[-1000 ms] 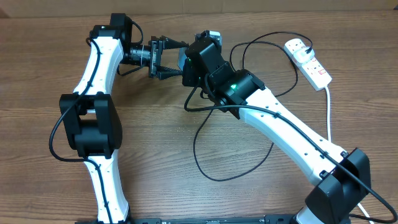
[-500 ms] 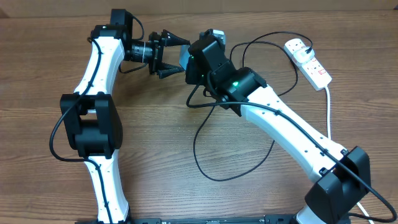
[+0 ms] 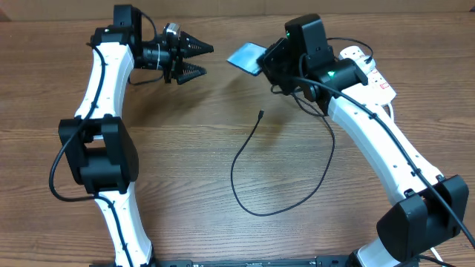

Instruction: Plug charger to phone and switch on socket

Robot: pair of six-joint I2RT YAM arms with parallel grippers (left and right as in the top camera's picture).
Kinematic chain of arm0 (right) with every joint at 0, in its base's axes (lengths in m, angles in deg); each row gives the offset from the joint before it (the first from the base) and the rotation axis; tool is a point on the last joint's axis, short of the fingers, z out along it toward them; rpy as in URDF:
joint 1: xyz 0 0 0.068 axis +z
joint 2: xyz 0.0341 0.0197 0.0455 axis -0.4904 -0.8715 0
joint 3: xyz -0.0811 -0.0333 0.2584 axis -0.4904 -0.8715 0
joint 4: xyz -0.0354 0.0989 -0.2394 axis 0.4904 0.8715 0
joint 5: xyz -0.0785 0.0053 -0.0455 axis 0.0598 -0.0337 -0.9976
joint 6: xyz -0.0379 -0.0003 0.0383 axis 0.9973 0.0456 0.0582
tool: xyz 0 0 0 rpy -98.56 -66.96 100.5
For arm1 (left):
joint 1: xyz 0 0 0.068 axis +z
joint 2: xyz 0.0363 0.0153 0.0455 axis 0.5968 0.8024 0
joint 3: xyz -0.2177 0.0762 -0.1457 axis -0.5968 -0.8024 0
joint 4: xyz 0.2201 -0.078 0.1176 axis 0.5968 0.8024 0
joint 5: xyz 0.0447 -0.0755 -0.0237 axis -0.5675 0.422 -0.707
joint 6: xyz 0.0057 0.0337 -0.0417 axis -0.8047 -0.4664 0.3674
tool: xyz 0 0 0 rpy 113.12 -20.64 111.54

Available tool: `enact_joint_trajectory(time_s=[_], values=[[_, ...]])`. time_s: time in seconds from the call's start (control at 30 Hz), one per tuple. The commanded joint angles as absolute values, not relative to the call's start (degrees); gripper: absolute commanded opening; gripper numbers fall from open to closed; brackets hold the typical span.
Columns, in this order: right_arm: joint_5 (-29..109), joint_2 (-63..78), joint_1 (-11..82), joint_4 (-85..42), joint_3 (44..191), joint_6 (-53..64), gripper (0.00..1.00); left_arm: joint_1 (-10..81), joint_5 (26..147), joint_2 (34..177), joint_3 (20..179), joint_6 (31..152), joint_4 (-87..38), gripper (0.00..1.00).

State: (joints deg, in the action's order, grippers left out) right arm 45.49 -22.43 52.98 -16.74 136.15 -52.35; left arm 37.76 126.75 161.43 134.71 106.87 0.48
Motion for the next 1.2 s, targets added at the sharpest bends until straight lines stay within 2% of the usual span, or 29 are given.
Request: enact_joint_trajectory(time_s=[0.0, 0.03, 0.23, 0.67, 1.17], values=[[54.73, -19.39, 54.14, -18.05, 137.05, -68.40, 0.04, 37.22, 125.83, 159.18, 136.00, 117.40, 0.19, 0.47], [54.67, -19.39, 54.43, -17.87, 137.05, -70.87, 0.04, 37.04, 125.85, 159.18, 136.00, 119.19, 0.19, 0.44], [53.20, -19.39, 55.76, -17.70, 137.03, -80.55, 0.04, 36.10, 126.20, 159.18, 136.00, 122.47, 0.02, 0.45], [45.01, -19.39, 57.99, -20.30, 137.03, -84.51, 0.04, 35.82, 127.36, 159.18, 136.00, 123.26, -0.44, 0.52], [38.43, -19.94, 61.47, -22.16, 136.98, -88.81, 0.04, 34.49, 129.31, 159.18, 136.00, 131.50, -0.57, 0.42]])
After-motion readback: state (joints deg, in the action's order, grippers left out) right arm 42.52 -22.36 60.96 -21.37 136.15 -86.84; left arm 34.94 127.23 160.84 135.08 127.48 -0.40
